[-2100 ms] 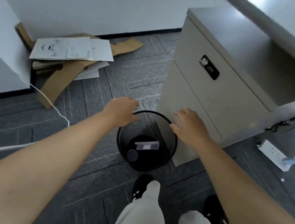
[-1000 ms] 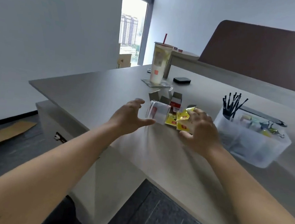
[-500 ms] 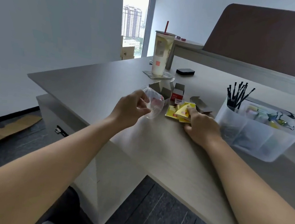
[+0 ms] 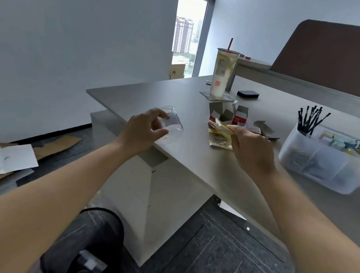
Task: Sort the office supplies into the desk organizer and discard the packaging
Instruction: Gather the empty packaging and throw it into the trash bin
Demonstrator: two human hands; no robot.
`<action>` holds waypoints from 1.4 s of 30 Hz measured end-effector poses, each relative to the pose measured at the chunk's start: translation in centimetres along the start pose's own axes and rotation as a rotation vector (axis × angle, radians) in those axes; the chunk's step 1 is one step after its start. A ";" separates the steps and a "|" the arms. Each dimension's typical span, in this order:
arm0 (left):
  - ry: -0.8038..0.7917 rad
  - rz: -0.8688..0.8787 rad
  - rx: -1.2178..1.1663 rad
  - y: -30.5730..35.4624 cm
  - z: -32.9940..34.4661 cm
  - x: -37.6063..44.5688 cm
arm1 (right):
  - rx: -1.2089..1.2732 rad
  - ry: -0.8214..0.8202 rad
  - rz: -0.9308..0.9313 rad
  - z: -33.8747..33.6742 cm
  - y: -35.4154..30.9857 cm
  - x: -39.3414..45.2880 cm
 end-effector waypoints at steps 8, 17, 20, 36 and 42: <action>0.135 -0.198 0.013 -6.7 -8.3 -6.8 | 0.288 -0.050 -0.110 2.0 -12.9 1.8; 0.105 -0.456 0.014 -17.3 -9.7 -13.9 | 0.609 -0.317 0.053 12.8 -20.8 -1.8; 0.030 -0.539 0.003 -20.9 -6.7 -15.2 | 0.600 -0.414 0.106 17.8 -20.5 -4.1; -0.435 -0.895 0.088 -37.4 12.7 -19.4 | 0.605 -1.142 0.324 41.7 -17.9 -17.4; -0.710 -0.773 0.280 -38.2 12.5 -20.9 | 0.448 -1.304 0.124 42.3 -17.6 -18.8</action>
Point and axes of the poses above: each hand's wrist, its own x-axis towards the middle knuckle, its own z-axis out of the palm, y = z × x, the point moved 3 cm from there along x, towards the middle knuckle, and after that the axes turned 7 degrees about x, right-handed, at the moved point
